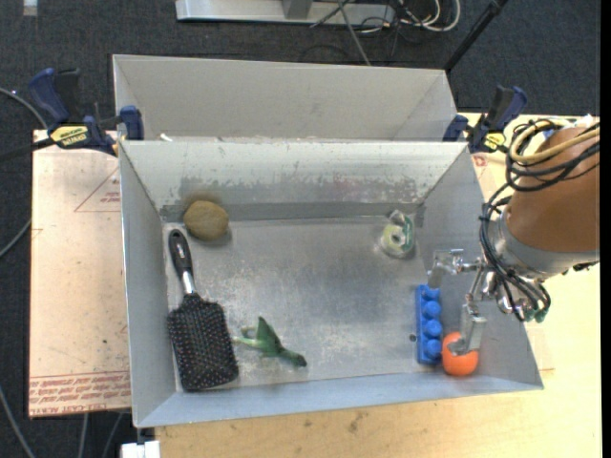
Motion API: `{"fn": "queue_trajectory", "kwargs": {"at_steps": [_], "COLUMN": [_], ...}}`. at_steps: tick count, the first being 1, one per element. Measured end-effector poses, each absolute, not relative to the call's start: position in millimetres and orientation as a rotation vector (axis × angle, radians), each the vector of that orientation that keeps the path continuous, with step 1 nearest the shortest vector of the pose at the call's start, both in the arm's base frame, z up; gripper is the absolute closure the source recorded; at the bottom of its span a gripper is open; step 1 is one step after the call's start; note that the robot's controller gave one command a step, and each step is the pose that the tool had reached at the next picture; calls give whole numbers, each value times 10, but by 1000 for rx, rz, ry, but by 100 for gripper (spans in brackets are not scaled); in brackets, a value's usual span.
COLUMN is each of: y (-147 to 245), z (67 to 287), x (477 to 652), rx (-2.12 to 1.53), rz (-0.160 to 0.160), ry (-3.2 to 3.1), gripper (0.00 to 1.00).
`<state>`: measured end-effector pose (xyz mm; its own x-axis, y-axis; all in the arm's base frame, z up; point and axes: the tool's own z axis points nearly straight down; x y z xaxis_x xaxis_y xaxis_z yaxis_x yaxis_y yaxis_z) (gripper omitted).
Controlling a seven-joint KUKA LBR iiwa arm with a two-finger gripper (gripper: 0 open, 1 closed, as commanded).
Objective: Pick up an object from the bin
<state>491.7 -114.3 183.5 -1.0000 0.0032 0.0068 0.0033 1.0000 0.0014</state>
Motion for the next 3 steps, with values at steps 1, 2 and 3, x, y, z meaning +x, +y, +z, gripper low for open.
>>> {"fn": "queue_trajectory", "kwargs": {"at_steps": [1,2,3], "y": [-1137,-1323,-1422], "z": [1874,1621,1373], "x": [4936,4906,4934], "rx": [1,436,1095], "rz": [-1,0,-1], "ry": [-3142,-3116,-2946], "gripper": [0,0,0]}}
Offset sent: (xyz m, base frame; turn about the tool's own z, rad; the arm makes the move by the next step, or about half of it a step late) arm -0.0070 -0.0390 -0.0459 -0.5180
